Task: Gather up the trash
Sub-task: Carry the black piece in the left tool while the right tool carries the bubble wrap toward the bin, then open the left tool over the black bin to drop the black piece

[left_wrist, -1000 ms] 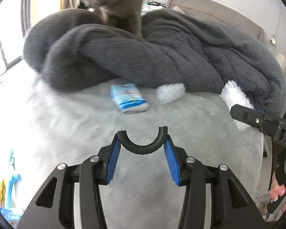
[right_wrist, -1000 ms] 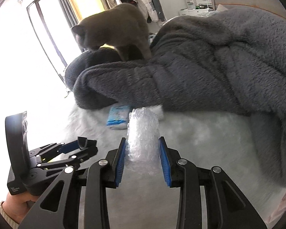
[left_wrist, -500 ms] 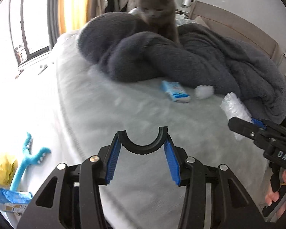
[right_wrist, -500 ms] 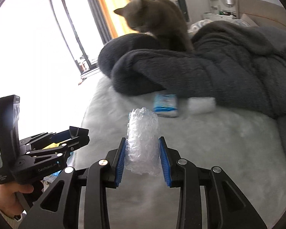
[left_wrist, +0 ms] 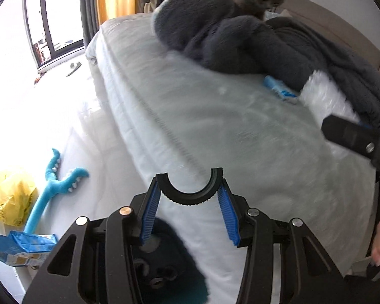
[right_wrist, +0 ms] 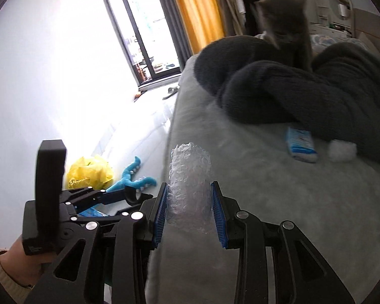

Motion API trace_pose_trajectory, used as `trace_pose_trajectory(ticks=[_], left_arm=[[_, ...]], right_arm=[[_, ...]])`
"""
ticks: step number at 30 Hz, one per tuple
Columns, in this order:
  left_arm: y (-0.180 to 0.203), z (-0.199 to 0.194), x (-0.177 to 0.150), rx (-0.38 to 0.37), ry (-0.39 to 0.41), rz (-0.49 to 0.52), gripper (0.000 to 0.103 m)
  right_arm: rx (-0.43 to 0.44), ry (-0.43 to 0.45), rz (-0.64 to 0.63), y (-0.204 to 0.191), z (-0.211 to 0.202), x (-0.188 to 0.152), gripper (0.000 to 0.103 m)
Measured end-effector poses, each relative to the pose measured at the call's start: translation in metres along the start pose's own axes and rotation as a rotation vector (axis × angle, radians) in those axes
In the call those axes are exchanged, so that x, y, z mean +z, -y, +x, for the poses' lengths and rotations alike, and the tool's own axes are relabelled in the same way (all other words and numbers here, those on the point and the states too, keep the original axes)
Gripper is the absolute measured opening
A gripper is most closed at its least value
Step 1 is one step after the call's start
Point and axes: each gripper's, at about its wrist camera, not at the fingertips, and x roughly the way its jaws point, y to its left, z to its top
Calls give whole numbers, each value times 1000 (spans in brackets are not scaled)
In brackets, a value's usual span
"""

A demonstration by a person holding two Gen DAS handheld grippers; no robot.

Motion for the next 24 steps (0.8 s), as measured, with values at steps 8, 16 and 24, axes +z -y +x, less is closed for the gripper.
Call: trace_pose_trajectory(ticks=[8, 16, 24], left_arm=[[-54, 0, -20, 13, -55, -50, 49], [-100, 20, -59, 27, -168, -106, 49], [-120, 31, -87, 6, -263, -118, 50]], right_arm=[[71, -56, -42, -53, 46, 3, 34], [104, -117, -103, -99, 86, -3, 34], [126, -178, -144, -131, 118, -15, 34]])
